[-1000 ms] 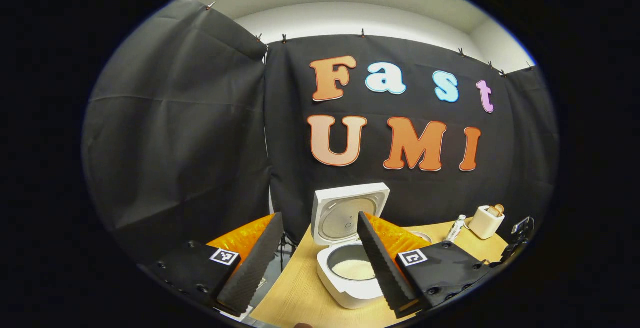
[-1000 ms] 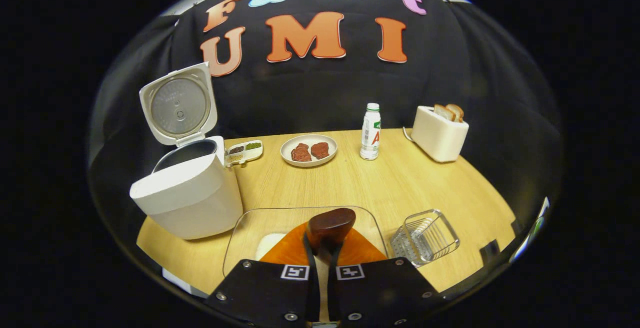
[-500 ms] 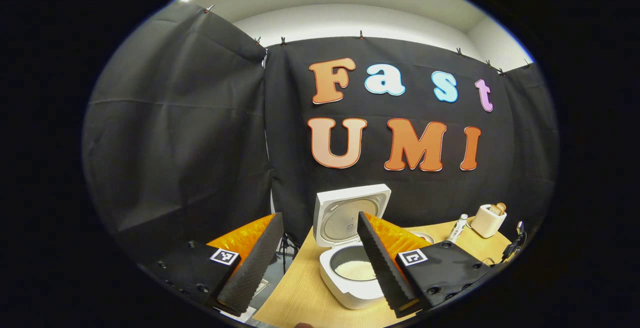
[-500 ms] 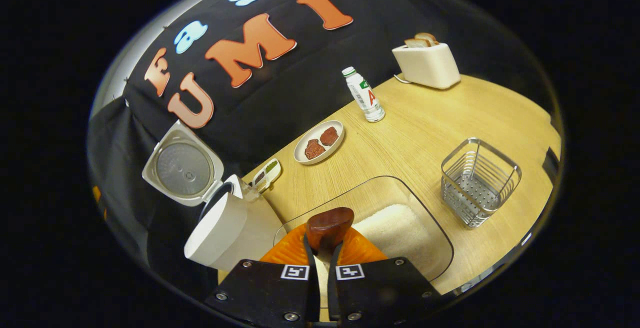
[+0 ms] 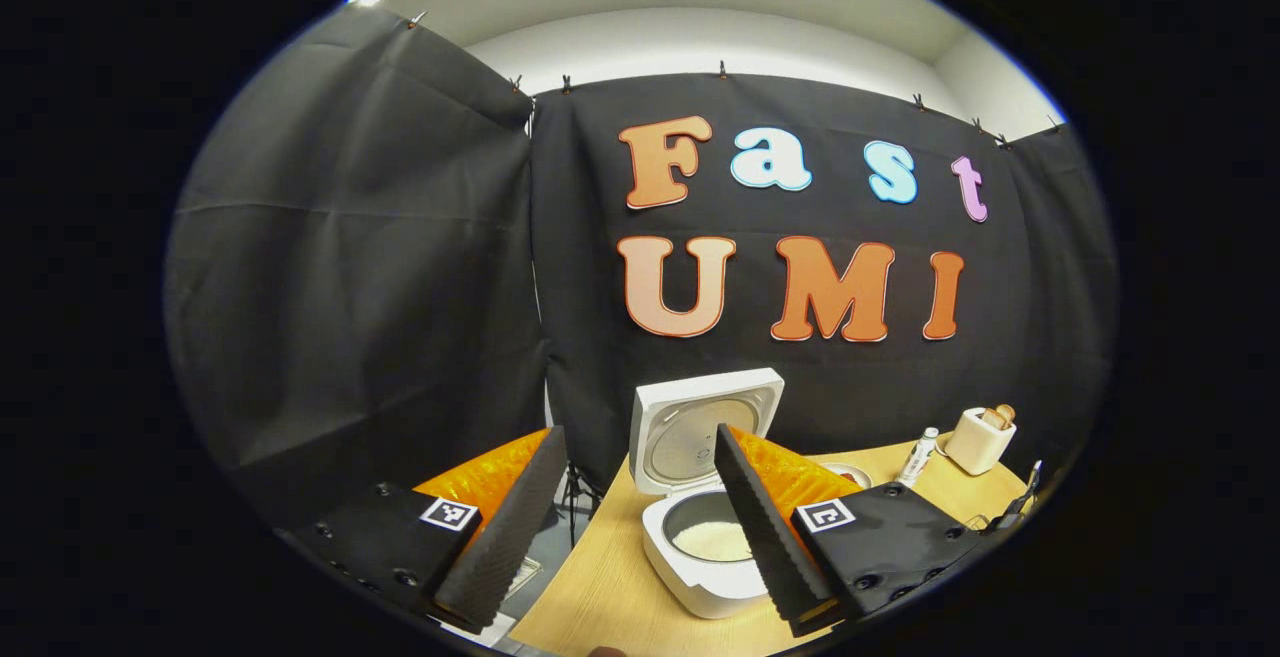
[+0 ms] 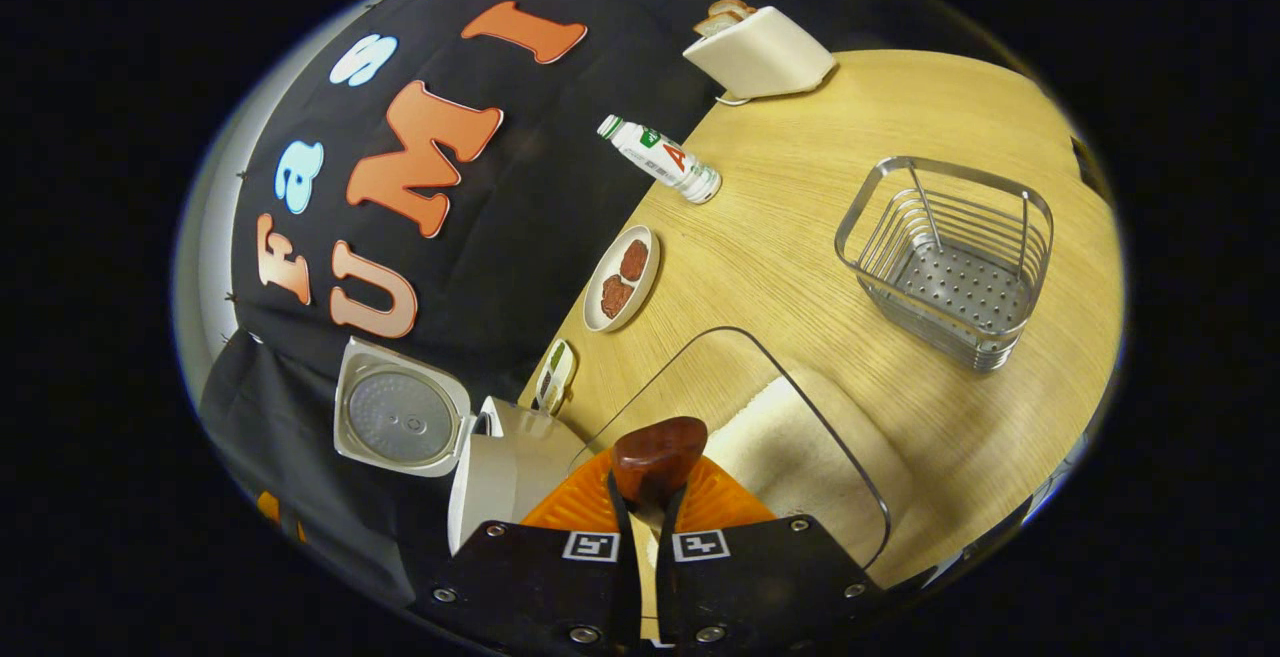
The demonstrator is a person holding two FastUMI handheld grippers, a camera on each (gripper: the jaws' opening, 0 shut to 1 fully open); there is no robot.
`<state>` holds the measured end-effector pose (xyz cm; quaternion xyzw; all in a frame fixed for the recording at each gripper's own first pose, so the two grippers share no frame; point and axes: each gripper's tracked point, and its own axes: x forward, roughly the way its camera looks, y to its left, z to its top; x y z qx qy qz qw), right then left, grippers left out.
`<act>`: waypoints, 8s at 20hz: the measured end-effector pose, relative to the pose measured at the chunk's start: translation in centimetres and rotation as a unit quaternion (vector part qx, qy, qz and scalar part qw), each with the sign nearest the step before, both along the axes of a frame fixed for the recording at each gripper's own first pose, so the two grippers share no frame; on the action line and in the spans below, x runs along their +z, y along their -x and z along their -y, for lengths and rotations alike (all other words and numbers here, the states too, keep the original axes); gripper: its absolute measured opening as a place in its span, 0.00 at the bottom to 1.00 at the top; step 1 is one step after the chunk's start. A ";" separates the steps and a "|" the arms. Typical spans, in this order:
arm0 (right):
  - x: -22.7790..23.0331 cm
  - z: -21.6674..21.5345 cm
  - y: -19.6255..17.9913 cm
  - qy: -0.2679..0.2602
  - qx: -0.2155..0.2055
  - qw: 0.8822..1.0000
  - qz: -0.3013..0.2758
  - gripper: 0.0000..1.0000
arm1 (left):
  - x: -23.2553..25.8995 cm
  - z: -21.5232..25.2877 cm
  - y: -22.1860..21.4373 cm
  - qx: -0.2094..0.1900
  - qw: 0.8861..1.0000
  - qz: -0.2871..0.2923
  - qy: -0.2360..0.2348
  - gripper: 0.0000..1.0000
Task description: Close the left gripper, press the button to open the rice cooker; take a wooden spoon from the chopstick holder with the right hand, scoop a spoonful of rice and pour it into the rice cooker, then put the wooden spoon back into the chopstick holder.
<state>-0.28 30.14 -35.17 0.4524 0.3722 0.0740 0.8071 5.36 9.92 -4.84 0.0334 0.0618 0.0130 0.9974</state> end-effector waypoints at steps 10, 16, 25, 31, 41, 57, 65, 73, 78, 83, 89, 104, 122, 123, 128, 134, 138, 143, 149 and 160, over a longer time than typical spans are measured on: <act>2.4 3.4 -0.4 -0.051 -0.050 0.997 -0.005 0.05 | -0.3 -0.4 0.7 0.002 1.000 0.000 0.009 1.00; 5.8 4.3 -1.4 -0.076 -0.067 0.995 0.005 0.05 | -0.8 -1.2 1.7 0.003 1.000 -0.001 0.020 1.00; 11.7 2.7 -2.9 -0.110 -0.067 0.991 0.022 0.05 | -2.3 -3.7 3.9 0.014 0.999 -0.011 0.031 1.00; 15.2 -0.5 -4.5 -0.127 -0.050 0.990 0.036 0.05 | -3.0 -5.7 4.9 0.017 0.999 -0.019 0.043 1.00; 19.3 -8.4 -8.2 -0.146 -0.037 0.987 0.059 0.05 | -2.8 -8.8 5.8 0.011 0.999 -0.019 0.046 1.00; 20.1 -18.2 -13.4 -0.053 -0.007 0.991 0.123 0.05 | -3.1 -7.6 4.4 -0.048 0.998 -0.024 0.029 0.98; 21.4 -19.8 -13.5 0.009 0.026 0.984 0.176 0.05 | -4.1 -7.3 4.0 -0.053 0.997 -0.034 0.034 1.00; 22.5 -20.6 -13.0 0.067 0.058 0.970 0.228 0.05 | -4.4 -7.5 3.8 -0.050 0.998 -0.036 0.034 1.00; 23.3 -21.4 -12.6 0.111 0.080 0.956 0.260 0.05 | -4.8 -7.7 3.8 -0.046 0.998 -0.039 0.034 1.00; 24.0 -22.8 -11.8 0.137 0.110 0.939 0.297 0.05 | -4.9 -8.2 3.7 -0.037 0.998 -0.041 0.031 1.00; 24.7 -24.0 -10.8 0.196 0.148 0.905 0.346 0.05 | -5.3 -8.1 3.6 -0.036 0.998 -0.045 0.032 1.00; 26.6 -26.8 -8.6 0.284 0.239 0.812 0.451 0.05 | -5.6 -8.0 3.6 -0.029 0.998 -0.049 0.025 1.00; 25.9 -12.8 -10.3 0.056 0.078 0.952 0.290 0.05 | -4.4 -2.7 2.7 -0.042 0.998 -0.036 0.039 1.00; 26.0 -11.0 -10.5 0.055 0.065 0.954 0.287 0.05 | -4.3 -2.2 2.5 -0.044 0.998 -0.034 0.041 1.00; 24.6 -1.6 -10.7 0.070 0.006 0.961 0.268 0.05 | -3.9 -0.4 1.5 -0.047 0.997 -0.028 0.047 1.00; 22.3 8.3 -9.2 0.096 -0.051 0.965 0.241 0.05 | -3.4 1.3 0.6 -0.049 0.997 -0.020 0.054 1.00; 20.5 13.4 -8.0 0.109 -0.085 0.965 0.222 0.05 | -3.4 2.7 0.2 -0.056 0.997 -0.020 0.051 1.00; 17.3 18.9 -6.5 0.143 -0.115 0.963 0.196 0.05 | -3.4 4.2 -0.3 -0.057 0.997 -0.020 0.049 1.00; 12.5 22.1 -6.1 0.170 -0.119 0.965 0.162 0.05 | -3.6 6.4 -0.5 -0.059 0.996 -0.024 0.055 1.00; 6.9 21.5 -5.8 0.197 -0.077 0.965 0.153 0.05 | -3.4 7.4 0.5 -0.046 0.997 -0.030 0.045 1.00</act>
